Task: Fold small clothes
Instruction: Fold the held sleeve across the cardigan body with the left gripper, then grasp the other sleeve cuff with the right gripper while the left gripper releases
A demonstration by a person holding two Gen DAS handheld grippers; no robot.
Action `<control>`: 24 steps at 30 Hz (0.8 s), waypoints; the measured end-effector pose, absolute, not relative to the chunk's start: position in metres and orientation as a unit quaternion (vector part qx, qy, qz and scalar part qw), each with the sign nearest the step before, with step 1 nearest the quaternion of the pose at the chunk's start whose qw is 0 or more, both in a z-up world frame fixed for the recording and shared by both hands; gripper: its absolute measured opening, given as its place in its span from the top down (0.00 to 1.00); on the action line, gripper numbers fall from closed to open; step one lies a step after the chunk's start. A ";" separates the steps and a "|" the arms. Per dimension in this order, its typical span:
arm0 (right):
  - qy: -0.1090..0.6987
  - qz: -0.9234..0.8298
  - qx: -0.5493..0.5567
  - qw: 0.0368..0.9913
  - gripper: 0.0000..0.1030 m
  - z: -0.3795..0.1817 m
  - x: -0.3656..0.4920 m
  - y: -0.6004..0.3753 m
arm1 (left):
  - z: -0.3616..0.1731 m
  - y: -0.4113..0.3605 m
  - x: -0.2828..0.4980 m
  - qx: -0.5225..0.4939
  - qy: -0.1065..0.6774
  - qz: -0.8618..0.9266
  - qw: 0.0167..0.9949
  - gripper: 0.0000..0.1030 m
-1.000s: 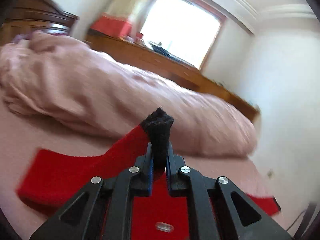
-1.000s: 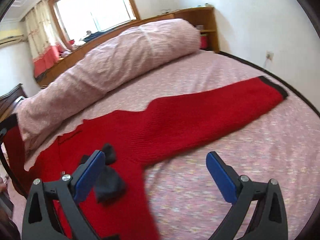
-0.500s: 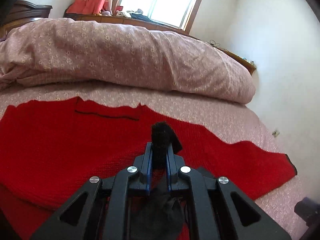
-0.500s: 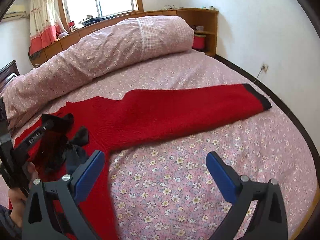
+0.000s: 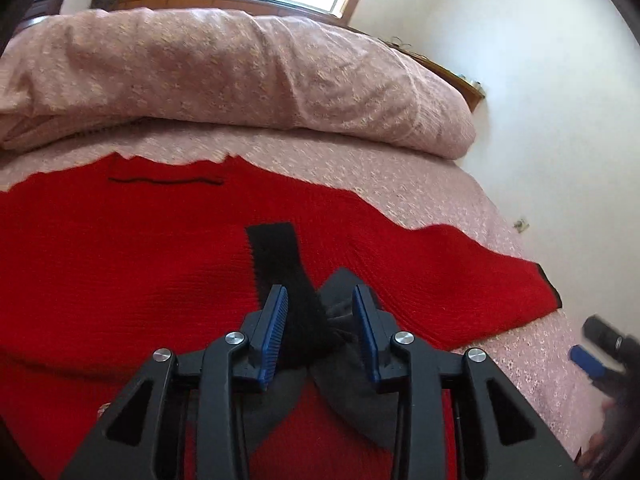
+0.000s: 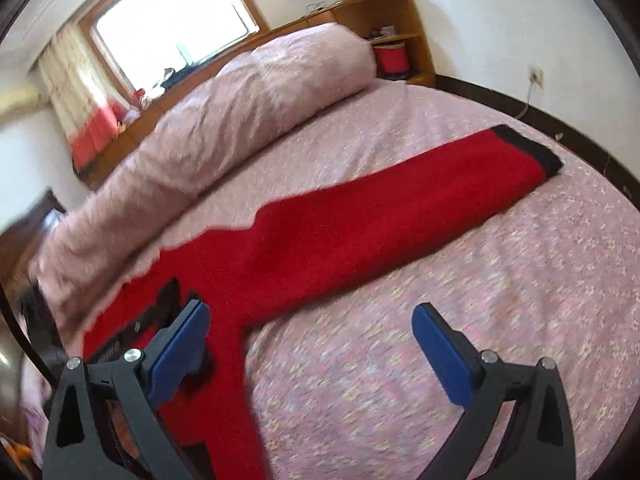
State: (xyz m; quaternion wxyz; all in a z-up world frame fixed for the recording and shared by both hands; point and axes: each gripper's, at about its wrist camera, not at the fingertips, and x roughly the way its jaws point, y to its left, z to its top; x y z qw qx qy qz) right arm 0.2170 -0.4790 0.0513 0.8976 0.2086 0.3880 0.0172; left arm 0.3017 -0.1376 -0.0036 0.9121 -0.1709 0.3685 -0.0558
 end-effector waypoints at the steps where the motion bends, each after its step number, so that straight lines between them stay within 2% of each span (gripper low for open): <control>1: 0.382 -0.003 0.221 0.897 0.01 0.057 0.215 -0.497 | 0.000 -0.135 0.300 -0.173 0.363 -0.052 0.914 0.73; 5: 0.331 -0.034 0.271 0.903 0.00 0.074 0.204 -0.560 | 0.010 -0.131 0.310 -0.127 0.360 0.022 0.924 0.73; 8: 0.333 -0.026 0.301 0.893 0.00 0.071 0.212 -0.611 | 0.005 -0.128 0.318 -0.109 0.368 0.065 0.921 0.73; 14: 0.373 -0.043 0.377 0.846 0.01 0.014 0.236 -0.697 | -0.045 -0.134 0.323 -0.084 0.408 0.097 0.904 0.72; 17: 0.387 -0.019 0.403 0.829 0.02 -0.021 0.253 -0.711 | -0.046 -0.130 0.319 -0.098 0.399 0.091 0.907 0.70; 24: 0.378 0.022 0.393 0.838 0.02 -0.025 0.310 -0.716 | -0.046 -0.125 0.317 -0.123 0.395 0.079 0.907 0.69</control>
